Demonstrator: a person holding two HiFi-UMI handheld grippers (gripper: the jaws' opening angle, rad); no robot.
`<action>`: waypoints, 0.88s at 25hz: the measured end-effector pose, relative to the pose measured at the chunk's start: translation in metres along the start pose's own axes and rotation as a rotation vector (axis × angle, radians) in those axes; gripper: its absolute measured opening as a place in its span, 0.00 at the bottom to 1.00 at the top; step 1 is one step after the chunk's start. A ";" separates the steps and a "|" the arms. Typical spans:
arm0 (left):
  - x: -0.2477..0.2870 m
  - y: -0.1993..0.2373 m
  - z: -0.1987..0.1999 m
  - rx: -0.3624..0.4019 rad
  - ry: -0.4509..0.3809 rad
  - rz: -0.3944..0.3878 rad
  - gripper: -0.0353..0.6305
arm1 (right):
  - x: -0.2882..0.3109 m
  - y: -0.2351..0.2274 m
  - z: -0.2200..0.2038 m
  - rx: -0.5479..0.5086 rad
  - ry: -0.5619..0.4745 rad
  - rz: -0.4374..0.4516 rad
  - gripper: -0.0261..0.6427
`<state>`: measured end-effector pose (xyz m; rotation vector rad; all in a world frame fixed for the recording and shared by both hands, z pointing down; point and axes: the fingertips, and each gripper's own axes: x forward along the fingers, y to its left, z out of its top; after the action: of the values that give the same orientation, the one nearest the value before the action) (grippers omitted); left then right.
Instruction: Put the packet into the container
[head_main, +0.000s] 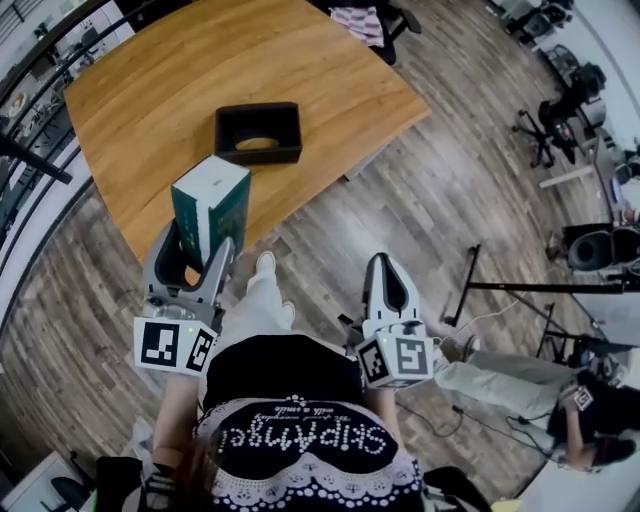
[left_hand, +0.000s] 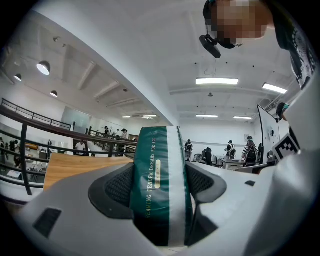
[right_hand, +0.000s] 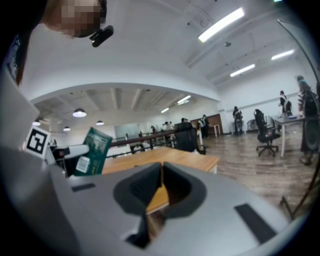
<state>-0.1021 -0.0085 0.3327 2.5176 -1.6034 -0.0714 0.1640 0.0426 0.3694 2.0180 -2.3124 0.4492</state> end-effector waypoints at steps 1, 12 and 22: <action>0.008 0.006 0.001 0.000 -0.001 0.001 0.57 | 0.010 0.002 0.002 -0.001 0.000 0.002 0.10; 0.084 0.070 0.022 -0.013 0.004 0.018 0.57 | 0.112 0.022 0.044 -0.025 -0.002 0.034 0.10; 0.107 0.103 0.007 -0.039 0.061 0.036 0.57 | 0.153 0.025 0.032 -0.018 0.067 0.020 0.10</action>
<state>-0.1496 -0.1491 0.3466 2.4366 -1.6082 -0.0211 0.1213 -0.1099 0.3670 1.9425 -2.2915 0.4874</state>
